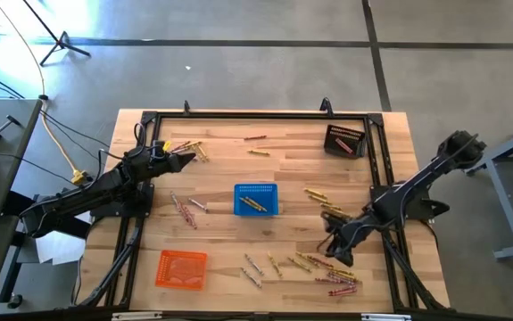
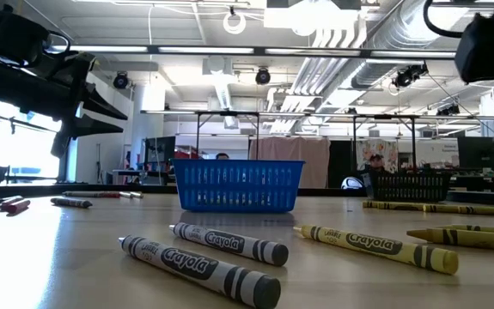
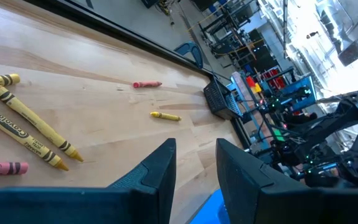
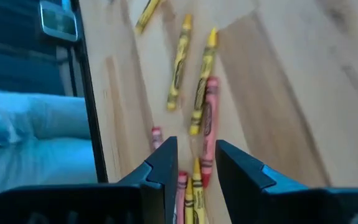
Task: Sort crayons
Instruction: Put the yellow crayon into the blue basket
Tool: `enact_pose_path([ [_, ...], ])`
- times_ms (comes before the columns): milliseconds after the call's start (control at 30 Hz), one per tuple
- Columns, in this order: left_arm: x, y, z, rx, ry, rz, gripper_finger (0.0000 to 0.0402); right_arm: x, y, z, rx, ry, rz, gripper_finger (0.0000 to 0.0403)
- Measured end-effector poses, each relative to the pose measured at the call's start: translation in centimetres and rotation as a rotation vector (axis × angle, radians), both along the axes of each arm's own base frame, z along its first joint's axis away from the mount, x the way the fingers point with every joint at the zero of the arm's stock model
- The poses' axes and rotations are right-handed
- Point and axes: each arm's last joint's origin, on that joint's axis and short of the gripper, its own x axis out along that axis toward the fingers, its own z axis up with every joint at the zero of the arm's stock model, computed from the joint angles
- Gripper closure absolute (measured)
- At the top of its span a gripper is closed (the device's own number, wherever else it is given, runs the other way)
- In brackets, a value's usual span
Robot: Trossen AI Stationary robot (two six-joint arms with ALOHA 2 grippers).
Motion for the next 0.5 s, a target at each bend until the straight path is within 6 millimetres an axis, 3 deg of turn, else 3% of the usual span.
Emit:
enact_pose_path([
  [267,0.0,0.0,0.0,0.0,0.0,0.0,0.03,2.0,3.2,-1.2,-0.152,0.021,0.197,0.0309],
  [500,0.0,0.0,0.0,0.0,0.0,0.0,0.03,4.5,4.5,-1.5,-0.269,0.021,0.292,0.0309],
])
